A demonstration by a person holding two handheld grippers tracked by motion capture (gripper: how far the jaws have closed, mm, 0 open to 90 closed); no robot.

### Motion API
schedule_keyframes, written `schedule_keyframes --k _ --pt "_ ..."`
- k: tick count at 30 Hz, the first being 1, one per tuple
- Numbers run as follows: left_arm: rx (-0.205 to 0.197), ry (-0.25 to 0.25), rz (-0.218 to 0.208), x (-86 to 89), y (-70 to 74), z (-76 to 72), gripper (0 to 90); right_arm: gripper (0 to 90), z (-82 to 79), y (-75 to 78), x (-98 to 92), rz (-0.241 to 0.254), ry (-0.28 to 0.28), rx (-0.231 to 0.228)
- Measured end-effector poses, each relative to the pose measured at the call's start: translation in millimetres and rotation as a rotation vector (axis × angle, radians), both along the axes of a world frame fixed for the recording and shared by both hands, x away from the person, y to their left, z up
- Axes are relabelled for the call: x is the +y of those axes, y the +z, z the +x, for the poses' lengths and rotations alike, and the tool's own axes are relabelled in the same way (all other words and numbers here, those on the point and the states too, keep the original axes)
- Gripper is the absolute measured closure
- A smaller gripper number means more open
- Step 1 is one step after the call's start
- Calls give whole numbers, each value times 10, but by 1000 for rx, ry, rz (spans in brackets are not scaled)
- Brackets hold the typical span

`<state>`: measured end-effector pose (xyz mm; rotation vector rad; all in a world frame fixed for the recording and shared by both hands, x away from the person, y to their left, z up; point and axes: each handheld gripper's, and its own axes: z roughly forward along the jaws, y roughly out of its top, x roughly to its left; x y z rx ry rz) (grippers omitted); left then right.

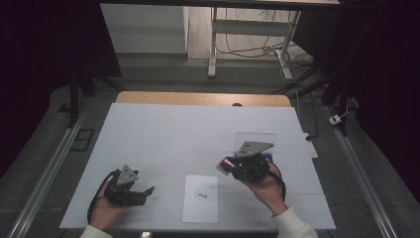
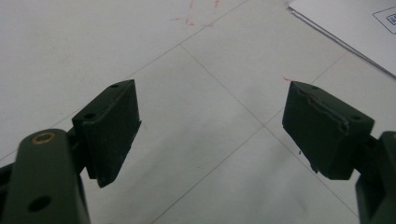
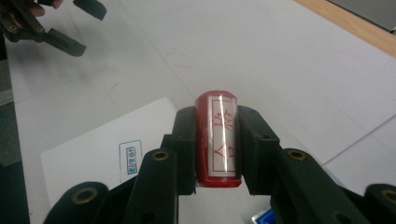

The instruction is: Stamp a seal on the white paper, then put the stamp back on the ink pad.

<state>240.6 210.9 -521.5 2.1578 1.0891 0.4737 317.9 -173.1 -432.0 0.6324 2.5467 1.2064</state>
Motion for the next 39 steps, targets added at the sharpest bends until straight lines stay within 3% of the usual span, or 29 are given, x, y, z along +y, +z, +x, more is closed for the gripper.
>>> schedule_keyframes --k 12,25,30,39 --pt "-3 10 -1 8 0 0 192 695 77 86 -201 6 -63 -31" --pt "-4 14 -1 2 0 4 192 694 256 35 -529 -51 -190 -52" --pt "-4 12 -3 5 3 -2 192 694 323 -21 -618 -110 -236 -56" --pt "3 9 1 3 -7 9 192 694 438 -173 -693 -161 -275 -16"
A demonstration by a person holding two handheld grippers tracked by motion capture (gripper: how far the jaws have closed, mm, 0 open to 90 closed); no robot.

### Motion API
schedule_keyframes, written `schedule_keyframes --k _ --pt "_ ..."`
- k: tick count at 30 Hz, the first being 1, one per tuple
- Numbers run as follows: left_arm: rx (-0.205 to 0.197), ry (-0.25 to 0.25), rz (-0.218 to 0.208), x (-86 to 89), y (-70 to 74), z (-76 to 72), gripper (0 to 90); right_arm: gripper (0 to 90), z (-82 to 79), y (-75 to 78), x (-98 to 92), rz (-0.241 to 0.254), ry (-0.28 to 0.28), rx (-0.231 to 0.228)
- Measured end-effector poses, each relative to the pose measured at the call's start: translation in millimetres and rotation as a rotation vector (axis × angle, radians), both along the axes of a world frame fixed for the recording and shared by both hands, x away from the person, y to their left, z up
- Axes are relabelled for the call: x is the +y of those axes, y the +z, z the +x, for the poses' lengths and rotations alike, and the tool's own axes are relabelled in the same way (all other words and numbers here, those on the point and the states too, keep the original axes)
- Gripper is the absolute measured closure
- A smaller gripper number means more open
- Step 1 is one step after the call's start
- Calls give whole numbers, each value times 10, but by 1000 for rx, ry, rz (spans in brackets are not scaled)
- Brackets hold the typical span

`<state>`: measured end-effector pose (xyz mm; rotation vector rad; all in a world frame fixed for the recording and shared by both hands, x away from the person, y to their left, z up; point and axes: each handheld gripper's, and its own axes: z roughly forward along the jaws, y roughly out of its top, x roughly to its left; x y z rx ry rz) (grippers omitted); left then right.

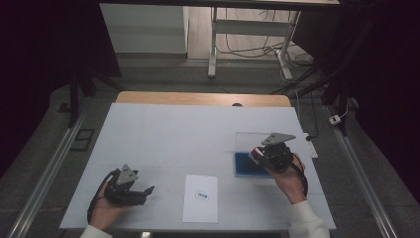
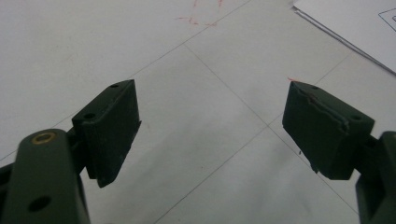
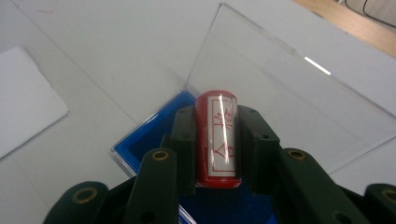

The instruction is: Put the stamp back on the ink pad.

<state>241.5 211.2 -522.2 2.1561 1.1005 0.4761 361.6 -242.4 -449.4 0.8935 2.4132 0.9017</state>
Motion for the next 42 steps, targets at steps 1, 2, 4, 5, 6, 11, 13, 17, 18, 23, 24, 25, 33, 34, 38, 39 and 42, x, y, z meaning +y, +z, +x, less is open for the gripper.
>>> schedule_keyframes --k 1,2,4,5,6,11,13,17,18,23,24,25,33,34,38,39,42 --pt "-2 1 2 -3 -1 -1 192 694 8 -17 -1 -2 -1 5" --pt "-3 3 4 -5 0 -3 192 694 16 -30 -2 -8 -3 11" --pt "-1 0 1 -4 1 -3 192 694 34 -57 -9 -13 0 33" --pt "0 -2 -1 -1 1 -2 192 694 42 -71 -12 -19 1 45" --pt "0 -2 0 -1 1 0 192 694 50 -91 -11 -23 0 54" --pt "3 -2 1 1 -4 8 192 694 83 -186 15 -70 10 93" --pt "2 -3 3 -1 -3 5 192 694 87 -210 27 -74 10 89" --pt "1 -3 4 -3 -2 3 193 694 93 -234 45 -89 11 91" --pt "1 -3 4 -2 -3 3 193 693 94 -239 50 -92 13 89" --pt "1 -5 2 0 -1 2 194 694 92 -238 54 -98 1 78" --pt "1 -4 1 0 -2 3 194 694 93 -237 50 -101 -8 71" --pt "1 -3 3 0 -3 3 194 694 96 -238 44 -104 -15 69" --pt "1 -5 6 0 -3 1 195 683 106 -250 31 -93 -13 71" --pt "1 -4 5 1 -2 0 195 662 105 -251 31 -90 -13 70" --pt "2 -5 3 2 -2 -1 195 523 109 -236 16 -25 -18 82" --pt "2 -5 3 3 -1 -1 195 498 109 -220 2 6 -22 81" --pt "0 -1 0 6 -2 -3 195 448 90 -155 -47 82 -36 63"
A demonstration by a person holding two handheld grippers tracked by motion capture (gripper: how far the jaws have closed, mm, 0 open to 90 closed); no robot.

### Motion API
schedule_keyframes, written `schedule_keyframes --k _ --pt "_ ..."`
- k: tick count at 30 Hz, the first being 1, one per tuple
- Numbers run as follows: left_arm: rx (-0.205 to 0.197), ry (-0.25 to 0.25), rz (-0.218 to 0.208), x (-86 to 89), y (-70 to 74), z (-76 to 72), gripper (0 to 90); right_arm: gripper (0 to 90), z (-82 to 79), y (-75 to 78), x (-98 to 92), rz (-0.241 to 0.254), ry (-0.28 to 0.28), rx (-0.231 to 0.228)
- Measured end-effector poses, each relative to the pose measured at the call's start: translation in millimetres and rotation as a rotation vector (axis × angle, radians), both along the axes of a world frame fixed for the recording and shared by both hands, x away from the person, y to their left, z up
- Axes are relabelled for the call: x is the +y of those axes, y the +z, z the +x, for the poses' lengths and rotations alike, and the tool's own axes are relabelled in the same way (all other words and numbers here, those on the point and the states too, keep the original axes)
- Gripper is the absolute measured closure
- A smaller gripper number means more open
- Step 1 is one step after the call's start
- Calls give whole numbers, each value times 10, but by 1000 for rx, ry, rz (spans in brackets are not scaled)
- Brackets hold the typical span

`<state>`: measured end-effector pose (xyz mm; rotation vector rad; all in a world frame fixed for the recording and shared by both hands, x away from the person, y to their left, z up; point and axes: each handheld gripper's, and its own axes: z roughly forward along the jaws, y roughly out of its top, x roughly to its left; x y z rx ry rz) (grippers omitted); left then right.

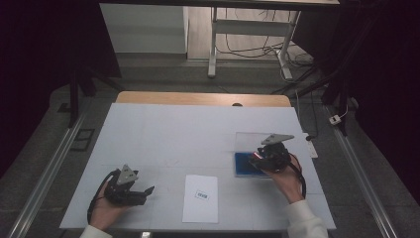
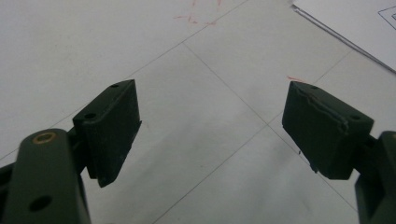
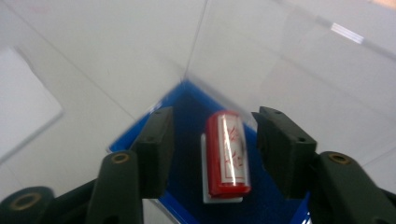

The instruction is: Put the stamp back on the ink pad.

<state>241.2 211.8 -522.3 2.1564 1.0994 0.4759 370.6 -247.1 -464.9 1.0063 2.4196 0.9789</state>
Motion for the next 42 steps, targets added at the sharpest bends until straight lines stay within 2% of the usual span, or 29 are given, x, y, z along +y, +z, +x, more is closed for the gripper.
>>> schedule_keyframes --k 4,6,13,18,27,32,35,42 --pt "2 1 -5 11 0 2 195 441 -51 72 -78 77 1 -22" --pt "1 2 -6 13 0 -1 194 435 -90 93 -100 97 11 -37" --pt "-8 -1 -9 20 3 -20 194 438 -295 73 -156 93 73 -89" --pt "-8 -4 -23 26 -1 -31 194 436 -441 -2 -258 77 102 -90" --pt "-7 -11 -26 20 0 -34 194 434 -663 -241 -463 74 121 -84" --pt "-7 -11 -29 22 1 -37 194 431 -735 -336 -539 82 128 -88" --pt "-7 -13 -25 17 -2 -33 194 429 -756 -376 -573 70 125 -84" --pt "-5 -16 -22 -2 -2 -32 194 428 -766 -379 -599 81 115 -86"
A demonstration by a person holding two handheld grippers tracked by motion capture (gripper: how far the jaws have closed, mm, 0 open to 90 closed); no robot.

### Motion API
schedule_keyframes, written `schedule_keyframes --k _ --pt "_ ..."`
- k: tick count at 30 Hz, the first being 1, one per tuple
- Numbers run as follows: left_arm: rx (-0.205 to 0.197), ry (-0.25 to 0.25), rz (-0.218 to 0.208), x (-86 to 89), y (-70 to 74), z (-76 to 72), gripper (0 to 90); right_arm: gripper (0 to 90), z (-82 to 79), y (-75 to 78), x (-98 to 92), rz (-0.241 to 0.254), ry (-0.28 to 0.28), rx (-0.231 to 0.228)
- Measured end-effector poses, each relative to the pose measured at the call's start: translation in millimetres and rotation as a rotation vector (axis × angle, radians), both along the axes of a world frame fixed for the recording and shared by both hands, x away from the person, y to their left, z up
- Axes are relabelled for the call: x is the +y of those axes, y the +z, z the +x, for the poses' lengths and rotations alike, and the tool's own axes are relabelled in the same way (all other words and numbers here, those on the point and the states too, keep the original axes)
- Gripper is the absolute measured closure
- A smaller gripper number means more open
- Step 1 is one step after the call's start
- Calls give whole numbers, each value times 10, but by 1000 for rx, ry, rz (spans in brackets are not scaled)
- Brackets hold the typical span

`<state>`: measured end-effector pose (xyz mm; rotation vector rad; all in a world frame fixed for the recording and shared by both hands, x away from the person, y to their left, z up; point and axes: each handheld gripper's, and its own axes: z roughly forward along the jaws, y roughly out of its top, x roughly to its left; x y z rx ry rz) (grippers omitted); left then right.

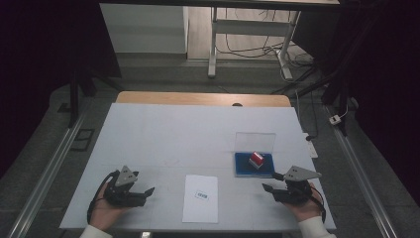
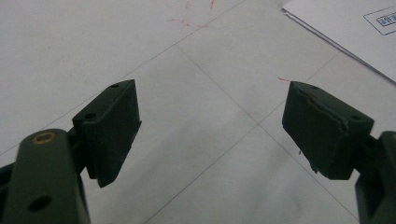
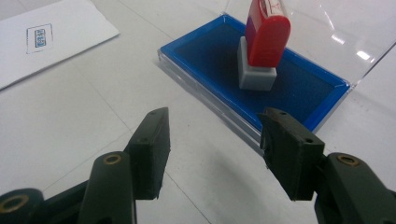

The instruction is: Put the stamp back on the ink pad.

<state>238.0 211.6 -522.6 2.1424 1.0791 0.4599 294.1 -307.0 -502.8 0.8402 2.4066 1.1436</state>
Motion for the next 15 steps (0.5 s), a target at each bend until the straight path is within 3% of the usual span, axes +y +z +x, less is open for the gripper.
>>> schedule_keyframes --k 15 --pt "0 4 0 5 0 1 193 427 -15 10 44 -13 18 -10"
